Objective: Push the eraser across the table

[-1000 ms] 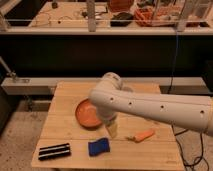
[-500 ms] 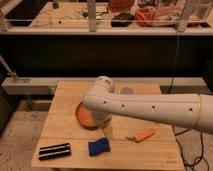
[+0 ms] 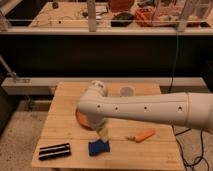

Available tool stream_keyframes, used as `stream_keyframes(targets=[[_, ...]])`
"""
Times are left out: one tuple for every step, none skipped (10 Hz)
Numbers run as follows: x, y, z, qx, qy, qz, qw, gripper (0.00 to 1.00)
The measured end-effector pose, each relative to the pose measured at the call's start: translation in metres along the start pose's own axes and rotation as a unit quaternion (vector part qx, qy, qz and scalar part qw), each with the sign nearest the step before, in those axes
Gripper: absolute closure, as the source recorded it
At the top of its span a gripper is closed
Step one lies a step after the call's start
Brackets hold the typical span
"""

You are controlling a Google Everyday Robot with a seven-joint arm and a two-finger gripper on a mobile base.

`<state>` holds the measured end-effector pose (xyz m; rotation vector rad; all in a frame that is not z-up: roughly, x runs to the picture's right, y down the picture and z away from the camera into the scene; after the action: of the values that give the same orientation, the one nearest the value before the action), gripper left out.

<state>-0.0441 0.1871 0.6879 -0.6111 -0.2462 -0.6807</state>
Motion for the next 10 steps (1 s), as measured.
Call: stream_keyframes(targets=[[-0.001,-0.002,0.004,-0.001,0.0,-0.003,1.0,0.26],[-0.005,-0.004,0.008,-0.001,-0.001,-0.007,1.0,0.28],[-0.007,-0.005,0.01,-0.001,-0.002,-0.011,0.9999,0.33],[-0.009,-0.006,0.013,-0.001,-0.002,-0.015,0.9999,0.43],[-0.01,-0.007,0.015,-0.001,-0.003,-0.017,0.9998,0.54],[-0.011,-0.008,0.017,-0.002,-0.004,-0.02,0.9998,0.65],[-0.012,-0.009,0.019,-0.002,-0.006,-0.023,0.9997,0.72],[-0.017,-0.011,0.022,-0.005,-0.009,-0.028,0.9996,0.85],[-0.017,-0.01,0.027,-0.008,-0.01,-0.029,0.9995,0.93],[-0.017,-0.009,0.029,-0.009,-0.01,-0.029,0.9995,0.96]])
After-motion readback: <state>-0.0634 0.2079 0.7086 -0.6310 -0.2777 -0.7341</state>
